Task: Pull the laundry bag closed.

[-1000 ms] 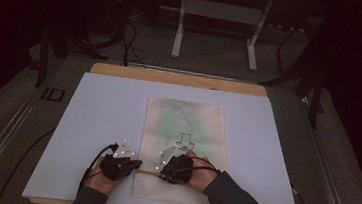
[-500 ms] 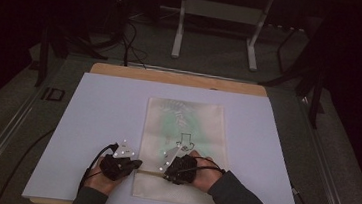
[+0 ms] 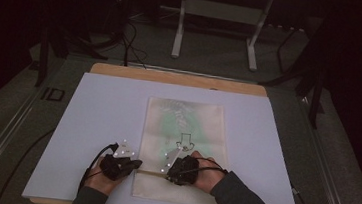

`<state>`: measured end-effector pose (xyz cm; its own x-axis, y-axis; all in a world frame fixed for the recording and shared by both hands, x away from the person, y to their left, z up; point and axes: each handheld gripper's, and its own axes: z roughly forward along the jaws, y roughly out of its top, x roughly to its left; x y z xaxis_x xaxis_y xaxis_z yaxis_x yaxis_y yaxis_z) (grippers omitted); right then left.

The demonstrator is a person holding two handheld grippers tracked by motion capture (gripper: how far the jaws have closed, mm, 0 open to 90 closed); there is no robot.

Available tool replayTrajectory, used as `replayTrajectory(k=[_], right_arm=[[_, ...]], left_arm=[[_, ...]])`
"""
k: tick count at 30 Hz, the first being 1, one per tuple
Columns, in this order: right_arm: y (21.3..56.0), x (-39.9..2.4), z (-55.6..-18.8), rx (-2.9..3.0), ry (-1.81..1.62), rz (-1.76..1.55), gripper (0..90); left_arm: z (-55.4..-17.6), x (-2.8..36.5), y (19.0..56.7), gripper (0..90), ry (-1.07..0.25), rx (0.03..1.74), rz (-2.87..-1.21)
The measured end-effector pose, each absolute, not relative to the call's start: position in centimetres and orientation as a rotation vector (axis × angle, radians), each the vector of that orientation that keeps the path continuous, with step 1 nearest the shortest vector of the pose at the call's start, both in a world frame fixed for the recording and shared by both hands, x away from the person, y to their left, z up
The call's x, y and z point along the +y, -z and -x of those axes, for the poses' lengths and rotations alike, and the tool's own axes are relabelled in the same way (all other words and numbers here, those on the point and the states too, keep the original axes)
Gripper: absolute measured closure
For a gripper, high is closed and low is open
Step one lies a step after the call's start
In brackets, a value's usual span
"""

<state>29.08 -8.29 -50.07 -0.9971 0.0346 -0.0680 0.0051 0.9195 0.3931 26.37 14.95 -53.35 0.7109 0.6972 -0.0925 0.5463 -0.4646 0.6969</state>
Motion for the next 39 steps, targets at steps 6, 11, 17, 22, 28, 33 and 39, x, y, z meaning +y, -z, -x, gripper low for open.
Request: replayTrajectory(k=[6, 11, 17, 22, 28, 33, 39], right_arm=[[50.0, -8.4, -29.0, 3.011, -0.593, -0.026, 82.3], [50.0, -8.5, -29.1, 3.012, -0.589, -0.025, 82.2], [49.9, -8.9, -29.0, 3.014, -0.583, -0.029, 82.3], [49.8, -9.4, -29.0, 3.017, -0.575, -0.037, 82.3], [49.8, -9.7, -29.0, 3.019, -0.561, -0.035, 82.3], [49.7, -9.9, -28.9, 3.017, -0.547, -0.032, 82.3], [49.5, -10.0, -28.9, 3.019, -0.537, -0.028, 82.3]], left_arm=[[-26.4, 15.0, 53.4, 89.5, -0.264, 0.940, -2.183], [-26.4, 15.0, 53.4, 89.5, -0.263, 0.940, -2.184], [-26.4, 15.0, 53.4, 89.5, -0.263, 0.941, -2.182], [-26.4, 15.0, 53.4, 89.5, -0.263, 0.941, -2.182], [-26.4, 15.0, 53.4, 89.5, -0.262, 0.941, -2.182], [-26.4, 15.0, 53.4, 89.5, -0.261, 0.939, -2.182], [-26.4, 15.0, 53.4, 89.5, -0.260, 0.941, -2.179]])
